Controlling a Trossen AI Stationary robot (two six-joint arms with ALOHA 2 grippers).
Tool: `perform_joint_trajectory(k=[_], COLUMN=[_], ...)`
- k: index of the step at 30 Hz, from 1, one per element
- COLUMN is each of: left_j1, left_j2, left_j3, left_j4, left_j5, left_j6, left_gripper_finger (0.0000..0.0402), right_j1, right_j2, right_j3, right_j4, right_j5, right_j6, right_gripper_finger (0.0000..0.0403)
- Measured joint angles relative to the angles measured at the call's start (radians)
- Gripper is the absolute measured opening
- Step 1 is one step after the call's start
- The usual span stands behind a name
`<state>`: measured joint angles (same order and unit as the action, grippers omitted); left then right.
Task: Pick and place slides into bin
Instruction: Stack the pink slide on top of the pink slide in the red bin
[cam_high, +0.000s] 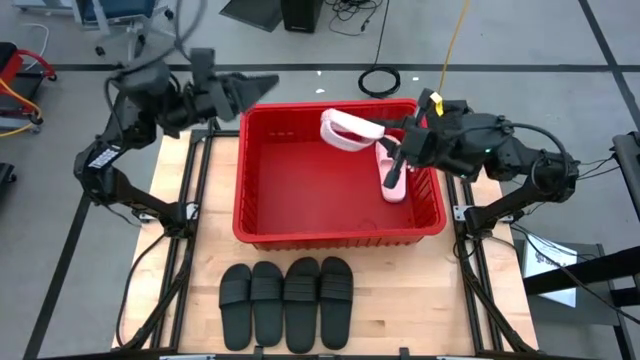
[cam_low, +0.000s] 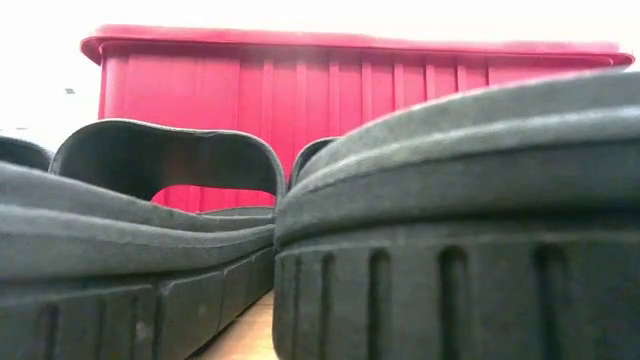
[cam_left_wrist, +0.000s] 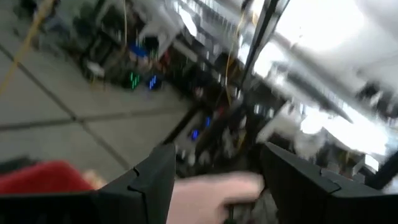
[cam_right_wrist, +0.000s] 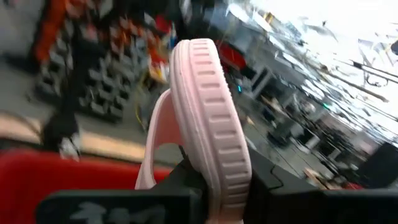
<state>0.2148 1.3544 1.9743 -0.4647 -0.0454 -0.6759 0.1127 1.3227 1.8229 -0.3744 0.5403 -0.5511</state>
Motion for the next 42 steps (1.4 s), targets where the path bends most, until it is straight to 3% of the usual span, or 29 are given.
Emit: perform_joint_trajectory(k=[4,13,22,29,42], left_j1=[-0.013,-0.054,-0.128,-0.139,-0.139], left_j2=[0.005,0.008,0.007,0.031,0.033], left_j3=[0.0,0.0,0.0,0.0,0.0], left_j4=[-0.114,-0.268,-0.236,-0.277,-0.345], left_j5=[0.049,0.041,0.078,0.072,0.043], left_j6=[0.026,0.089,0.347,0.405,0.454], left_gripper_finger=[0.023,0.023,0.023,0.023,0.023], right_j1=[-0.002,-0.014,-0.016,-0.034,-0.033], right_j2=[-0.001,-0.015,-0.015,-0.016,-0.022], right_j3=[0.0,0.001,0.001,0.001,0.001], right_j4=[0.104,0.274,0.275,0.294,0.195], right_j5=[-0.074,-0.204,-0.234,-0.328,-0.312], right_j6=[0.031,0.153,0.298,0.464,0.571], right_gripper_finger=[0.004,0.004,0.004,0.004,0.0039])
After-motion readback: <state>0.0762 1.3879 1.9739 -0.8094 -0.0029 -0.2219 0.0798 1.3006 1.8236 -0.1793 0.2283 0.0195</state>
